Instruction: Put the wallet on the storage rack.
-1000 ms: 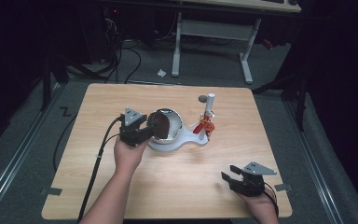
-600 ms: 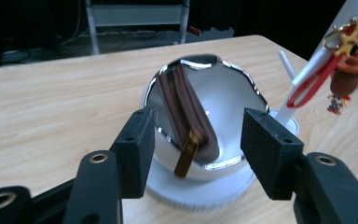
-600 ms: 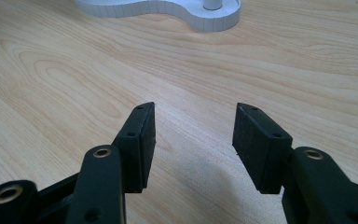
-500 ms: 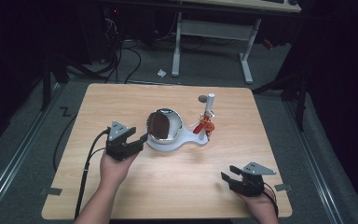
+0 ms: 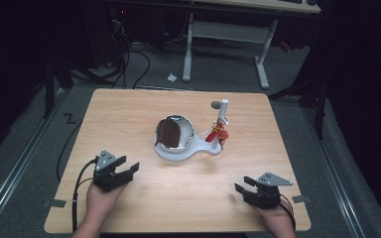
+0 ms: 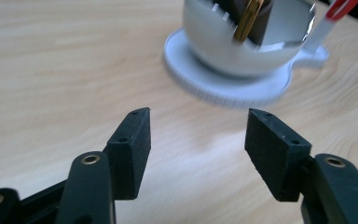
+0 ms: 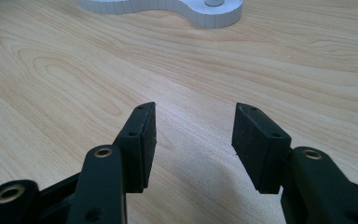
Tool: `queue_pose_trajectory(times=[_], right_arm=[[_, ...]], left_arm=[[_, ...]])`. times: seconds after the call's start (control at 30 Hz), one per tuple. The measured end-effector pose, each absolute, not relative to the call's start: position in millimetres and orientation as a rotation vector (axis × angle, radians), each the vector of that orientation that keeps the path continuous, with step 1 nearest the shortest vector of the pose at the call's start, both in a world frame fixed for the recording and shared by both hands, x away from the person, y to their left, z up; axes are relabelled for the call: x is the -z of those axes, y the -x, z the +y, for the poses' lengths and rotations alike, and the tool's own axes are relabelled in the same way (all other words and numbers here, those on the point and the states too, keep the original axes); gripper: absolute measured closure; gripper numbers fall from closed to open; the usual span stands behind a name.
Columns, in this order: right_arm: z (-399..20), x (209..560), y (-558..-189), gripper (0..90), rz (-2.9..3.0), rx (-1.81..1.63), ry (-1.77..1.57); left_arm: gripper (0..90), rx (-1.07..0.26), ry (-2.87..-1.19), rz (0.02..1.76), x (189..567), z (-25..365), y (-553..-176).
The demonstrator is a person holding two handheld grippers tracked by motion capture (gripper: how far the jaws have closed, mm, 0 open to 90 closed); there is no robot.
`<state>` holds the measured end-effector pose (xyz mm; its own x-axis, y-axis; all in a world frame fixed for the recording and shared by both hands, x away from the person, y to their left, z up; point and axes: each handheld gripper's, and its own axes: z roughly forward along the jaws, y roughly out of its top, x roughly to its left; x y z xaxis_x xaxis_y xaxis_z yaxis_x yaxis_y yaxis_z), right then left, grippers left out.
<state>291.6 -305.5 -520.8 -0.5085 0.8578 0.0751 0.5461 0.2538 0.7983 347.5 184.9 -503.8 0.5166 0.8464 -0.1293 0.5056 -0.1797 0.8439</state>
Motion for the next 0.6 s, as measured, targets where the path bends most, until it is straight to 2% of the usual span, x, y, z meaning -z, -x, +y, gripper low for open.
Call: queue_pose_trajectory(times=[0.2,0.27,0.3,0.33,0.4,0.5,0.6], right_arm=[[-306.8,521.8,-292.5,50.3,2.151,-1.136,-1.279],[-307.2,522.6,-292.4,50.5,2.146,-1.131,-1.290],[-307.3,522.9,-292.0,50.5,2.146,-1.125,-1.300],[-307.5,523.1,-292.0,50.5,2.144,-1.123,-1.302],[-308.0,523.4,-292.6,50.5,2.133,-1.116,-1.309],[-307.5,524.1,-293.9,50.6,2.123,-1.099,-1.327],[-306.5,523.9,-293.4,50.6,2.113,-1.089,-1.330]], left_arm=[[39.6,-0.494,-1.904,1.153,522.1,209.0,-327.2],[40.3,-0.595,-1.932,1.143,531.5,213.6,-308.0],[42.6,-0.600,-1.958,1.139,532.8,214.1,-304.6],[42.6,-0.591,-1.990,1.136,530.3,213.9,-304.0],[40.9,-0.598,-1.951,1.114,525.9,215.4,-301.7],[40.7,-0.530,-1.927,1.130,528.2,217.3,-306.1],[40.4,-0.539,-1.937,1.120,528.6,217.4,-307.1]])
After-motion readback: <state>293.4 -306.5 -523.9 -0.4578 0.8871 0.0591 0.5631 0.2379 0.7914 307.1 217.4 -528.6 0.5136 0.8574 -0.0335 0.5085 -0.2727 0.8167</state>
